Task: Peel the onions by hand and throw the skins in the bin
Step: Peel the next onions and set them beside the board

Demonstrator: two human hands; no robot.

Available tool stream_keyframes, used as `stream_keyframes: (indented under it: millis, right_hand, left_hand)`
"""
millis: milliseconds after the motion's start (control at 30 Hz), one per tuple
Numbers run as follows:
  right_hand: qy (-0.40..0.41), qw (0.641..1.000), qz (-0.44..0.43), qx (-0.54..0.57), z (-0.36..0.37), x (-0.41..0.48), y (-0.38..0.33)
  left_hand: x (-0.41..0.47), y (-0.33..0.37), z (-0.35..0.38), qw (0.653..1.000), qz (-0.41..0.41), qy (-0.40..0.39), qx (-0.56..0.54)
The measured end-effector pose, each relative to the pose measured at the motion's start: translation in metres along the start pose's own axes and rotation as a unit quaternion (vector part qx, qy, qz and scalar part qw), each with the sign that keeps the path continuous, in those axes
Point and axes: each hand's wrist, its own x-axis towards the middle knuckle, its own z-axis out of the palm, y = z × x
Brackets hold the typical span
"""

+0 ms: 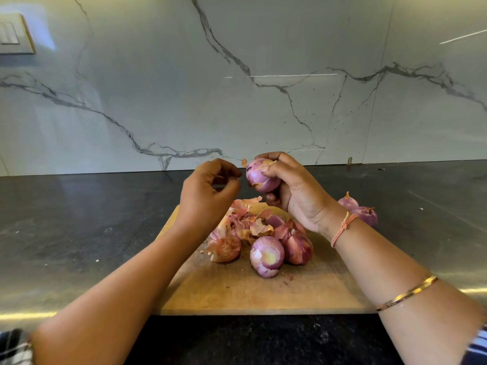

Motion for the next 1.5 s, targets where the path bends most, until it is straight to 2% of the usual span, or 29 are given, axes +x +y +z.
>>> stream_keyframes:
  millis: [333,633,767,933,1100,1267,1500]
  right_hand:
    - [-0.049,0.998,-0.011,-0.022,-0.003,-0.002,0.001]
    - [-0.044,0.982,-0.066,-0.173,-0.002,-0.005,0.003]
    - [-0.036,0.961,-0.083,-0.261,0.000,-0.006,0.004]
    - [-0.025,0.944,-0.098,-0.315,0.001,-0.009,0.002]
    - [-0.022,0.940,-0.098,-0.327,0.001,-0.010,0.002]
    - [-0.031,0.949,-0.079,-0.304,0.003,-0.010,0.001]
    - [0.013,0.967,-0.078,-0.242,0.003,-0.005,0.004]
  left_hand:
    - [-0.003,0.004,-0.002,0.998,-0.001,-0.043,-0.050]
    - [-0.001,0.003,-0.005,0.999,0.023,-0.034,-0.004]
    - [-0.001,0.003,-0.004,0.997,0.058,-0.028,0.036]
    - [-0.002,0.004,-0.004,0.990,0.120,-0.021,0.075]
    - [-0.001,0.000,-0.003,0.982,0.147,-0.016,0.119]
    - [0.003,-0.004,-0.007,0.978,0.157,0.021,0.133]
    - [-0.002,0.001,-0.004,0.990,0.125,0.009,0.067]
